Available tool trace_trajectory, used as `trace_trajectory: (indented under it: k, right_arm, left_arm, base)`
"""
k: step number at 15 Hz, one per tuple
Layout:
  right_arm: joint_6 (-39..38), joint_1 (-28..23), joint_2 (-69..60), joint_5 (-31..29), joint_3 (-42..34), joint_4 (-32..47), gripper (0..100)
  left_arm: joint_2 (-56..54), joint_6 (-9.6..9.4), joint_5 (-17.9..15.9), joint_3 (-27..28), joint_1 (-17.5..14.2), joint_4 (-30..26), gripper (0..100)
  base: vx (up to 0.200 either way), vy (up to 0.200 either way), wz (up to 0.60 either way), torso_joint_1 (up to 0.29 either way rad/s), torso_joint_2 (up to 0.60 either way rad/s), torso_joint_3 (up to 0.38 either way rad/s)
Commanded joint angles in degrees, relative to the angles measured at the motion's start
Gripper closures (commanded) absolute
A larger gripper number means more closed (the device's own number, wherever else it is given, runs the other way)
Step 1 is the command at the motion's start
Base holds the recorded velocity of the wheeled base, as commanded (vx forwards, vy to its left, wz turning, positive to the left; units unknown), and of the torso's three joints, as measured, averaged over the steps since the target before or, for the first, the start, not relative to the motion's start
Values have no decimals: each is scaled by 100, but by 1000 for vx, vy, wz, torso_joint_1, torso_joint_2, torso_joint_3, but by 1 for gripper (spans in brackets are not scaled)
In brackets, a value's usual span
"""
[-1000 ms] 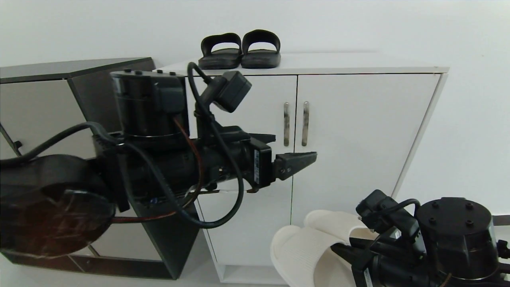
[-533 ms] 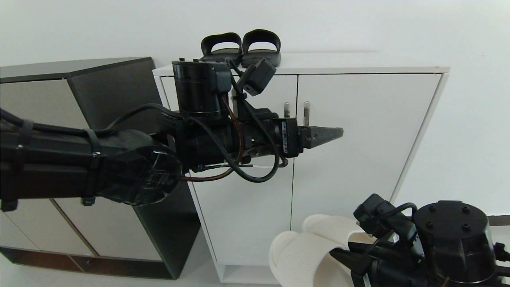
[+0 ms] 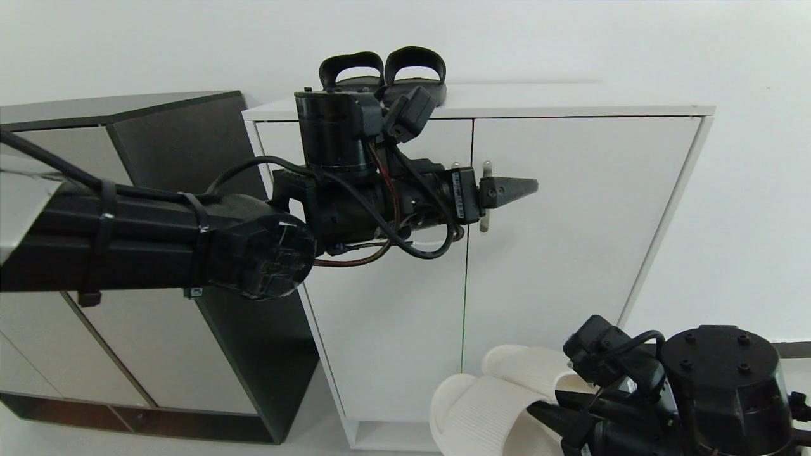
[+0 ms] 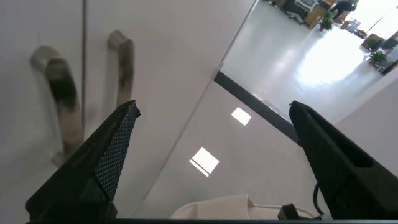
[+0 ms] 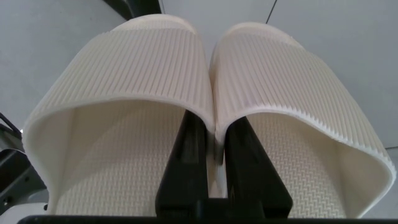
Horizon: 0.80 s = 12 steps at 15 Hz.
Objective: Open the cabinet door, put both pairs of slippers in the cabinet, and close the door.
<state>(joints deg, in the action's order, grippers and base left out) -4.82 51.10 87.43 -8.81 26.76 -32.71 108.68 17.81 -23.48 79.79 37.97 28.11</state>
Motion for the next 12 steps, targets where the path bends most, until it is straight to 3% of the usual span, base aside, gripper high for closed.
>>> trace_trajectory:
  k: [1,3,5,7,12]
  right_arm:
    - [-2,5,-24,2,-4,-8,100]
    - [-2,5,-33,2,-13,-8,100]
    - [-2,5,-33,2,-13,-8,100]
    - [7,5,-24,2,-22,-8,100]
    - [7,5,-24,11,-39,1,100]
  left_arm:
    - [180,-6,54,160,8,-25,0]
    - [285,-14,203,301,8,-95,0]
    - [391,-173,344,353,8,-95,0]
    - [514,-217,458,468,8,-104,0]
    - [690,-234,458,599,52,-113,0]
  base:
    - [0,0,0,0,0,0]
    - [0,0,0,0,0,0]
    - [0,0,0,0,0,0]
    - [0,0,0,0,0,0]
    - [0,0,0,0,0,0]
